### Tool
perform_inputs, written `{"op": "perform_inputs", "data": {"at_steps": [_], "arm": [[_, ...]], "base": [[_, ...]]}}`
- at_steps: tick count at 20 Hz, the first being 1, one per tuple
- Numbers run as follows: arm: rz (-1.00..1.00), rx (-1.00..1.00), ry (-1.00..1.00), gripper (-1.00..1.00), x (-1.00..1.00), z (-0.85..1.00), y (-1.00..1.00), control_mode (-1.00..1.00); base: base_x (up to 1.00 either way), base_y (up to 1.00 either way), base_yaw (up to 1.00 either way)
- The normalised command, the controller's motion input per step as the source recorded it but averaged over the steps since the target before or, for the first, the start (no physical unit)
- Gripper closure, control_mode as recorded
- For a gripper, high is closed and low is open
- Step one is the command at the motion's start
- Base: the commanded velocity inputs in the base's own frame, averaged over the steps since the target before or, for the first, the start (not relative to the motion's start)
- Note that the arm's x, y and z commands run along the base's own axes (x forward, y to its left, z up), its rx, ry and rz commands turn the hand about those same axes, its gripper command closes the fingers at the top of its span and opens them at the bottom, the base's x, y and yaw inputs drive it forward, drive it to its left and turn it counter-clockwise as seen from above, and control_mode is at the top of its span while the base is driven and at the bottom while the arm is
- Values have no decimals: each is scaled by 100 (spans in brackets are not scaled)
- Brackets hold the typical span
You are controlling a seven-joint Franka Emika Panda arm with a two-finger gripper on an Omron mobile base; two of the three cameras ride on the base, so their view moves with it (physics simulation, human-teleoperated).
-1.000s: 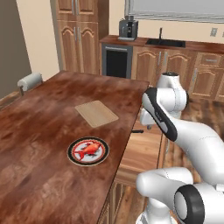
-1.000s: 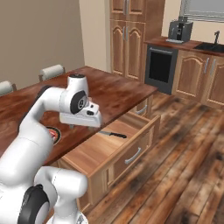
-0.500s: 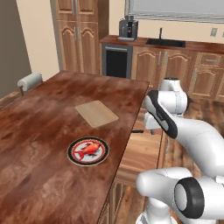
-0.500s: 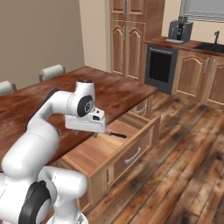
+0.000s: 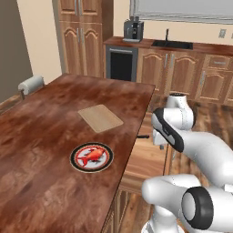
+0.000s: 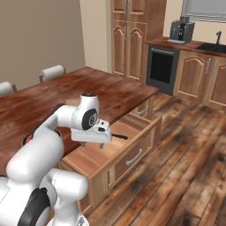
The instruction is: Pick up the knife from the drawer and place it on the cutting board. Then place the meat from the plate to the cutting board.
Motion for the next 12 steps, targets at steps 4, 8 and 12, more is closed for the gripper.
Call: {"op": "perform_inputs", "data": {"at_steps": [4, 8, 12], "arm": [[14, -1, 0, -100, 3, -44, 0, -100], [18, 0, 0, -100, 4, -19, 0, -100], [23, 0, 0, -100, 8, -18, 0, -100]], "base": [[0, 0, 0], [0, 0, 0], [0, 0, 0]]}}
